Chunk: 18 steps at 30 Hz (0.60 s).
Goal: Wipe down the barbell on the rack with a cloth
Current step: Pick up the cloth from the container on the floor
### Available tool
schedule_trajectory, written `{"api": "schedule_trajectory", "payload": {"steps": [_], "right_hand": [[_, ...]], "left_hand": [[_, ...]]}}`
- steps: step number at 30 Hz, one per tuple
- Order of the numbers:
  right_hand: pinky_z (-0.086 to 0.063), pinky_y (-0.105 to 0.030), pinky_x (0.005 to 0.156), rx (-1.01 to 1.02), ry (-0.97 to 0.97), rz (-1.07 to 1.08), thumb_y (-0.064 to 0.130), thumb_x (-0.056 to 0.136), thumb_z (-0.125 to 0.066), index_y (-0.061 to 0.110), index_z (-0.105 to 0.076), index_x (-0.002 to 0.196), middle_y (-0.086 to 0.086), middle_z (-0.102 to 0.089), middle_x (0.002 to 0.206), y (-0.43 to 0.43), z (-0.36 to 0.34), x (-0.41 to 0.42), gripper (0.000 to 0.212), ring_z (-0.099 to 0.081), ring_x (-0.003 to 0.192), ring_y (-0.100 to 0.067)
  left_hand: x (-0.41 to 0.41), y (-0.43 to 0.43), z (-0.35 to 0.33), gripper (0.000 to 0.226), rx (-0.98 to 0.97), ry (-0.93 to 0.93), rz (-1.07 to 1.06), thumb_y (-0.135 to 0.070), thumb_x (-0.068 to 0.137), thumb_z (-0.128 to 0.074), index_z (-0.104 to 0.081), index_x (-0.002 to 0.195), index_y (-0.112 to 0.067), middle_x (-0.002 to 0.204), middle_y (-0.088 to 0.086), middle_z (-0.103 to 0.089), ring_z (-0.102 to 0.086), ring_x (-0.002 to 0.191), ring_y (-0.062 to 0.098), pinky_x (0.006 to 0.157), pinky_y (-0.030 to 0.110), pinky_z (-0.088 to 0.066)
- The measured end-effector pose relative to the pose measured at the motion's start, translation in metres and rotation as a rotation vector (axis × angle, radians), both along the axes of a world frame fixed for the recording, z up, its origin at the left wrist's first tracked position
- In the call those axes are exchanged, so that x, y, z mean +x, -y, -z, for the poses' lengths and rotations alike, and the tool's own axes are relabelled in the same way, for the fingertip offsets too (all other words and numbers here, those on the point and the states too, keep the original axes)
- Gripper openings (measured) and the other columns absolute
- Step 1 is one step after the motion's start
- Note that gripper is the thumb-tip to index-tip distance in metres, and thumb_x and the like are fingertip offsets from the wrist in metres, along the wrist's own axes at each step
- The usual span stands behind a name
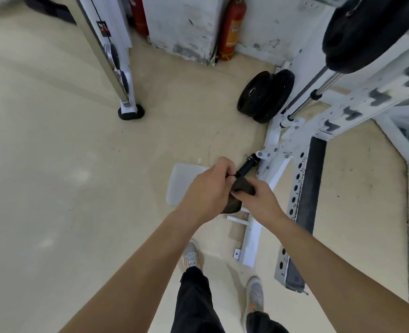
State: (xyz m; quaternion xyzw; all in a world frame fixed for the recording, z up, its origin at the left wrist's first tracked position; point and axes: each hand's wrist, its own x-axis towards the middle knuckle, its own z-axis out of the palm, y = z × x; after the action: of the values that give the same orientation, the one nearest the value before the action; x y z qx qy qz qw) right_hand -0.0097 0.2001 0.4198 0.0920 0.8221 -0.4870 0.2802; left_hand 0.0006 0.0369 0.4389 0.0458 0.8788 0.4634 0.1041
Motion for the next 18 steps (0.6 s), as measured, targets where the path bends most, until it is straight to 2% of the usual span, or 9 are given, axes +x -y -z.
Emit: {"api": "schedule_trajectory", "payload": {"steps": [2, 3, 5, 7, 10, 13, 14, 16, 18], "right_hand": [[-0.041, -0.036, 0.071, -0.033, 0.007, 0.041, 0.037, 0.077, -0.062, -0.002, -0.061, 0.094, -0.024, -0.057, 0.081, -0.019, -0.043, 0.009, 0.043, -0.055, 0.075, -0.022], [-0.042, -0.036, 0.072, -0.054, 0.004, 0.068, 0.034, 0.078, -0.061, -0.005, -0.060, 0.095, -0.025, -0.058, 0.083, -0.029, -0.065, 0.014, 0.043, -0.057, 0.076, -0.023], [-0.045, -0.037, 0.074, -0.120, -0.035, 0.156, 0.024, 0.085, -0.062, -0.005, -0.062, 0.094, -0.021, -0.063, 0.083, -0.053, -0.105, 0.025, 0.030, -0.060, 0.078, -0.022], [-0.050, -0.038, 0.078, -0.222, -0.102, 0.287, 0.016, 0.090, -0.062, 0.004, -0.068, 0.090, -0.018, -0.068, 0.087, -0.084, -0.143, 0.036, 0.013, -0.065, 0.081, -0.022], [-0.053, -0.035, 0.075, -0.408, -0.202, 0.478, 0.009, 0.093, -0.060, 0.013, -0.069, 0.086, -0.008, -0.072, 0.080, -0.139, -0.198, 0.055, 0.012, -0.069, 0.076, -0.018], [-0.055, -0.037, 0.081, -0.599, -0.261, 0.614, 0.011, 0.095, -0.059, 0.014, -0.070, 0.096, -0.007, -0.075, 0.089, -0.203, -0.243, 0.084, 0.012, -0.071, 0.085, -0.020], [-0.055, -0.038, 0.086, -0.645, -0.275, 0.644, 0.013, 0.095, -0.060, 0.014, -0.070, 0.102, -0.009, -0.075, 0.096, -0.226, -0.255, 0.097, 0.013, -0.071, 0.091, -0.023], [-0.056, -0.037, 0.086, -0.703, -0.316, 0.690, 0.015, 0.095, -0.060, 0.015, -0.069, 0.110, -0.010, -0.074, 0.104, -0.275, -0.276, 0.124, 0.018, -0.070, 0.096, -0.024], [-0.056, -0.034, 0.078, -0.725, -0.365, 0.717, 0.016, 0.097, -0.058, 0.017, -0.068, 0.105, -0.007, -0.073, 0.096, -0.325, -0.295, 0.152, 0.013, -0.070, 0.088, -0.021]], "left_hand": [[0.006, -0.014, -0.030, 0.003, -0.044, -0.007, 0.012, -0.017, 0.103, -0.043, -0.042, 0.103, -0.020, 0.073, -0.008, -0.053, -0.052, 0.065, 0.014, 0.066, 0.037, -0.047], [0.010, -0.023, -0.043, 0.001, -0.037, 0.008, 0.013, -0.020, 0.104, -0.042, -0.042, 0.103, -0.020, 0.073, -0.006, -0.054, -0.052, 0.065, 0.013, 0.066, 0.038, -0.046], [0.021, -0.046, -0.063, 0.006, 0.037, 0.039, 0.010, -0.029, 0.105, -0.040, -0.041, 0.104, -0.024, 0.076, -0.005, -0.057, -0.055, 0.067, 0.013, 0.066, 0.038, -0.047], [0.033, -0.076, -0.084, 0.017, 0.130, 0.085, 0.033, -0.045, 0.102, -0.041, -0.043, 0.107, -0.029, 0.081, -0.006, -0.060, -0.058, 0.069, 0.012, 0.064, 0.035, -0.048], [0.056, -0.130, -0.104, 0.040, 0.177, 0.206, 0.119, -0.067, 0.080, -0.059, -0.054, 0.108, -0.039, 0.096, -0.013, -0.069, -0.066, 0.087, 0.012, 0.075, 0.034, -0.054], [0.081, -0.193, -0.107, 0.023, -0.031, 0.096, 0.234, -0.058, 0.072, -0.066, -0.056, 0.080, -0.039, 0.089, -0.015, -0.058, -0.059, 0.092, 0.017, 0.079, 0.031, -0.048], [0.090, -0.215, -0.108, 0.020, -0.053, 0.064, 0.246, -0.052, 0.073, -0.067, -0.057, 0.078, -0.035, 0.090, -0.012, -0.053, -0.055, 0.093, 0.017, 0.079, 0.026, -0.045], [0.108, -0.261, -0.113, 0.020, -0.020, 0.103, 0.247, -0.031, 0.079, -0.074, -0.065, 0.090, -0.017, 0.093, -0.007, -0.055, -0.056, 0.090, 0.010, 0.073, 0.012, -0.044], [0.126, -0.303, -0.117, 0.020, -0.069, 0.168, 0.251, -0.017, 0.081, -0.073, -0.063, 0.099, -0.020, 0.091, -0.008, -0.062, -0.060, 0.083, 0.009, 0.066, 0.015, -0.047]]}}
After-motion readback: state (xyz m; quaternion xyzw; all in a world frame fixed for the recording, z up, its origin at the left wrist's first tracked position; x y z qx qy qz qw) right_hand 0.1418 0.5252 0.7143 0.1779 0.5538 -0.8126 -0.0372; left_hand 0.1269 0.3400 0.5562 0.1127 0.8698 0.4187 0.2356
